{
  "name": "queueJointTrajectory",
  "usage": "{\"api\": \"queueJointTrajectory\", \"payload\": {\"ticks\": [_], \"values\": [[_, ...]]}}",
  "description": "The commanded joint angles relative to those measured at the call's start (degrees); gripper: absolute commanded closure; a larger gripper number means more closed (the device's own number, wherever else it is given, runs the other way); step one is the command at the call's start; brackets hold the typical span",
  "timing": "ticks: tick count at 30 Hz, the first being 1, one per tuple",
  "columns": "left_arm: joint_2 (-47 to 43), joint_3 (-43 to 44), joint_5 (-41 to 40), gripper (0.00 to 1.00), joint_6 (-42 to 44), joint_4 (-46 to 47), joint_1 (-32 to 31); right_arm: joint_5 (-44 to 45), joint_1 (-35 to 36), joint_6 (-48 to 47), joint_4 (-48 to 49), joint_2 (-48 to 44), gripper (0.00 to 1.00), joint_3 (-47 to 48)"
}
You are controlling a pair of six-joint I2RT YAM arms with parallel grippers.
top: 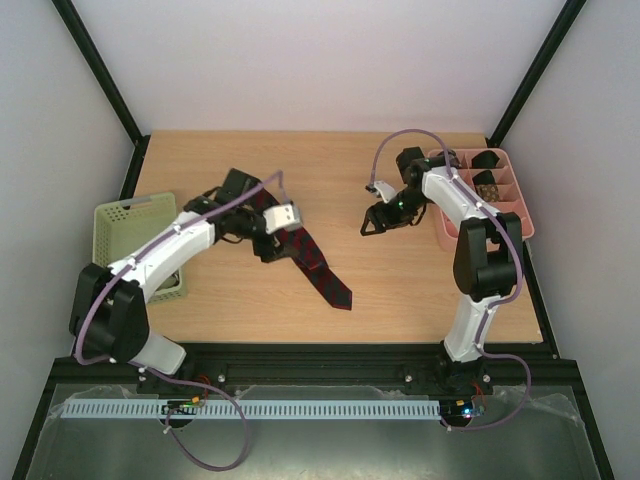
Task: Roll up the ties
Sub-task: Place the tie at the center of the board.
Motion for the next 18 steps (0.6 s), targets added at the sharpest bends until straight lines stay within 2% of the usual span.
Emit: {"api": "queueJointTrajectory", "payload": {"ticks": [1,3,8,12,14,18], "values": [[7.74,2.45,-3.57,0.26,14.62,-0.10,-5.36,-1.05,-0.85,1.05,-0.96,-1.13,0.34,-1.78],[11.64,4.94,-4.10,0.28,15.17,-0.48,-6.47,-0.74,-1.02,0.90,-0.96,-1.94,0.34,-2.46],[17.93,8.20,-6.24,0.22,20.62,-2.46,-8.98,0.03,-1.06,0.17,-1.15,-4.47,0.35,-4.50],[20.72,7.55,-9.51,0.27,23.69,-1.72,-10.61,-0.79,-0.94,-1.41,-0.76,-7.41,0.38,-7.83],[21.82,7.91,-10.84,0.37,23.19,-0.38,-10.63,-1.02,-0.54,-1.63,0.12,-8.75,0.41,-10.13],[20.82,8.72,-11.95,0.73,19.36,2.74,-9.38,-0.32,1.11,-2.04,3.19,-10.99,0.51,-14.31]]}}
